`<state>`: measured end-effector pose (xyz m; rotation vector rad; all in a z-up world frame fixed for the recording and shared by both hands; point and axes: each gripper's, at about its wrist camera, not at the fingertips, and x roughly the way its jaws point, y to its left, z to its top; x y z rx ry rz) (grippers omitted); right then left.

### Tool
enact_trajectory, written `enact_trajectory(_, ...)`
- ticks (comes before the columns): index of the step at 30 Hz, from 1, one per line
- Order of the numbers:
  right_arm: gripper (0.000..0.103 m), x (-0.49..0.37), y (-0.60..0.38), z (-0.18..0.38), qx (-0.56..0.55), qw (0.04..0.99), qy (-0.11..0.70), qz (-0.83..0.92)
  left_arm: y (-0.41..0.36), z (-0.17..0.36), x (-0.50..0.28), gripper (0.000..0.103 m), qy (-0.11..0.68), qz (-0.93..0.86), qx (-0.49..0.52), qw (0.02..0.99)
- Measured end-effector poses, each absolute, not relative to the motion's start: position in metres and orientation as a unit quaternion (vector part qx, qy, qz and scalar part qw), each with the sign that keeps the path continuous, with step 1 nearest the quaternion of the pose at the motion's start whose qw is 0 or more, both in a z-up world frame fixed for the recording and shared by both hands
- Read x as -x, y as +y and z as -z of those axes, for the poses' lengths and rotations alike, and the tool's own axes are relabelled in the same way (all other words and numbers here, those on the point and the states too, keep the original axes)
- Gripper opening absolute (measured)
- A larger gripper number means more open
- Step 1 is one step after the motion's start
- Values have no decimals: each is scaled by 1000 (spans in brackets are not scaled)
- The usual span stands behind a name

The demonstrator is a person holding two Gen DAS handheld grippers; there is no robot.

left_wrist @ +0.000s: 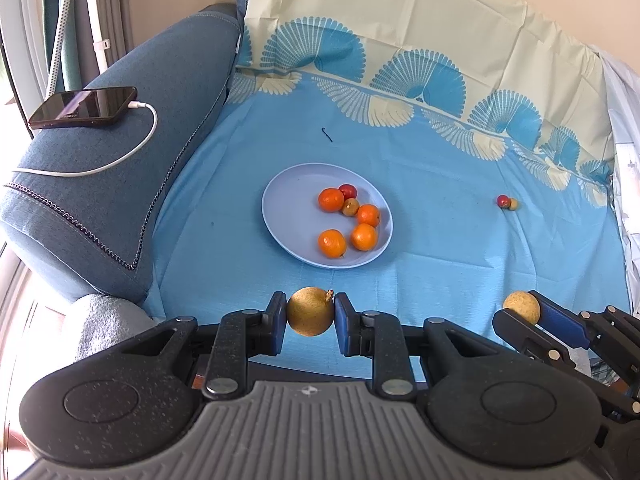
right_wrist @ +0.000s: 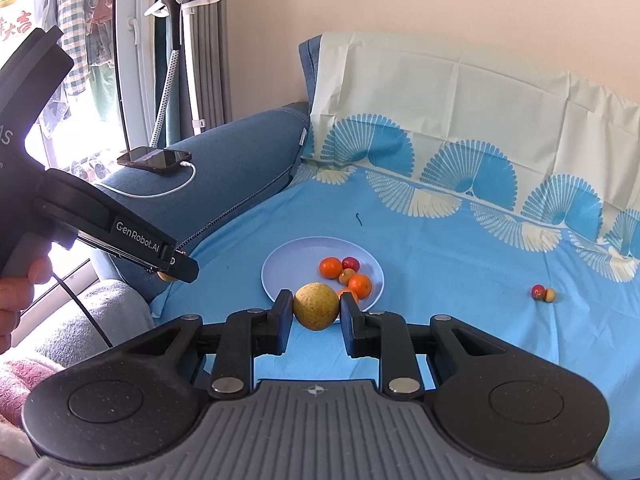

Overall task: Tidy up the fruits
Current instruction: 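Carry both held longans over the pale blue plate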

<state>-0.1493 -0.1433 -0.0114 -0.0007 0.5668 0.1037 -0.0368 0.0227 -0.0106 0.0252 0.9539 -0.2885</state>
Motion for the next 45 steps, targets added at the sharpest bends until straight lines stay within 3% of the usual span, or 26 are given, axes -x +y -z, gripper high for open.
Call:
enact_trajectory(19,26,104,-153,31,-16,946,321,-46,10,32,-15,28,481,124,-22,867)
enact_trajectory(45,26,-61,-168,103,-50,916,395,-50,-40,116,-162,28,534,101,-47,838)
